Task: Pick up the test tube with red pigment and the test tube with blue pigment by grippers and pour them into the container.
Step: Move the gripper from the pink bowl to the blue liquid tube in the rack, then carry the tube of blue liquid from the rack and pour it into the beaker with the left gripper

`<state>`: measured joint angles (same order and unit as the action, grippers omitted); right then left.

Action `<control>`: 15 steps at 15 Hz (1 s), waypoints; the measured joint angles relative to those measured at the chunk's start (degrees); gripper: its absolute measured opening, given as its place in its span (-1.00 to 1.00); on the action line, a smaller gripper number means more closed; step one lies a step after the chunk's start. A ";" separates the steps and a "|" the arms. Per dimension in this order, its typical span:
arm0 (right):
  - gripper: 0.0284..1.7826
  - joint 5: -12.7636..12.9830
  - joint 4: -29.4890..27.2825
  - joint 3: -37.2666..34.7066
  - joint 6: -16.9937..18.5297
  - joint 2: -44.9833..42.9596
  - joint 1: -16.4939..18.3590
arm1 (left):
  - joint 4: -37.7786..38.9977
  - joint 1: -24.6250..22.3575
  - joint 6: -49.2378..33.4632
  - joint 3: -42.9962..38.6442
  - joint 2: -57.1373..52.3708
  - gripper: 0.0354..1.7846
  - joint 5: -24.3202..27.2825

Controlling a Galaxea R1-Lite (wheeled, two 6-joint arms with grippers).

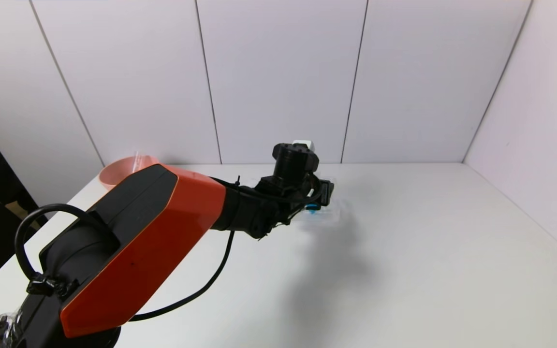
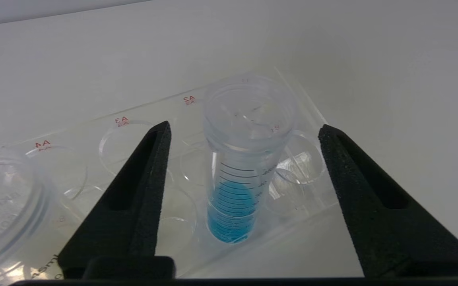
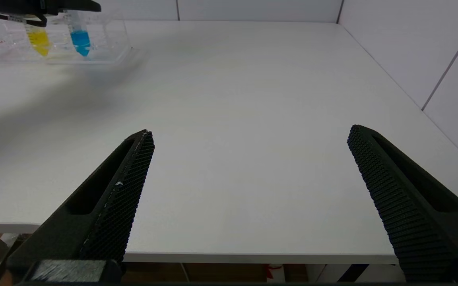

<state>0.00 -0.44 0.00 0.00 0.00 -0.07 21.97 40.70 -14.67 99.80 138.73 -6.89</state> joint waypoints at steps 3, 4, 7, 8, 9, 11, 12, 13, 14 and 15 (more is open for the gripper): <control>0.99 0.00 0.00 0.00 0.02 0.00 0.00 | -0.11 0.09 -0.10 0.00 0.00 -0.23 -0.13; 0.99 0.00 0.00 0.00 0.00 0.00 -0.02 | -0.17 0.04 -0.07 -0.02 0.00 -0.43 -0.30; 0.99 0.00 0.00 0.00 0.00 0.00 0.02 | -0.12 0.06 0.00 -0.05 -0.02 -0.52 -0.49; 0.99 0.00 0.00 0.00 0.00 0.00 0.00 | -0.11 0.06 0.00 -0.05 -0.02 -0.52 -0.49; 0.99 0.00 0.00 0.00 0.00 0.00 0.02 | -0.09 0.09 0.01 -0.05 0.00 -0.52 -0.57; 0.99 0.00 0.00 0.00 0.00 0.00 -0.02 | -0.09 0.09 0.01 -0.05 0.00 -0.52 -0.60; 0.99 0.00 0.00 0.00 0.00 0.00 0.00 | -0.06 0.09 0.01 -0.05 0.00 -0.52 -0.60; 0.99 0.00 0.00 0.00 0.00 0.00 0.00 | 0.00 0.09 0.00 -0.09 -0.02 -0.52 -0.61; 0.99 0.00 0.00 0.00 0.00 0.00 -0.02 | 0.07 0.11 0.01 -0.11 -0.02 -0.52 -0.68; 0.99 0.00 0.00 0.00 0.00 0.00 0.00 | 0.09 0.13 0.00 -0.17 -0.06 -0.52 -0.68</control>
<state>0.00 -0.44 0.00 0.00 0.00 -0.07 22.05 40.84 -14.67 99.63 138.67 -7.57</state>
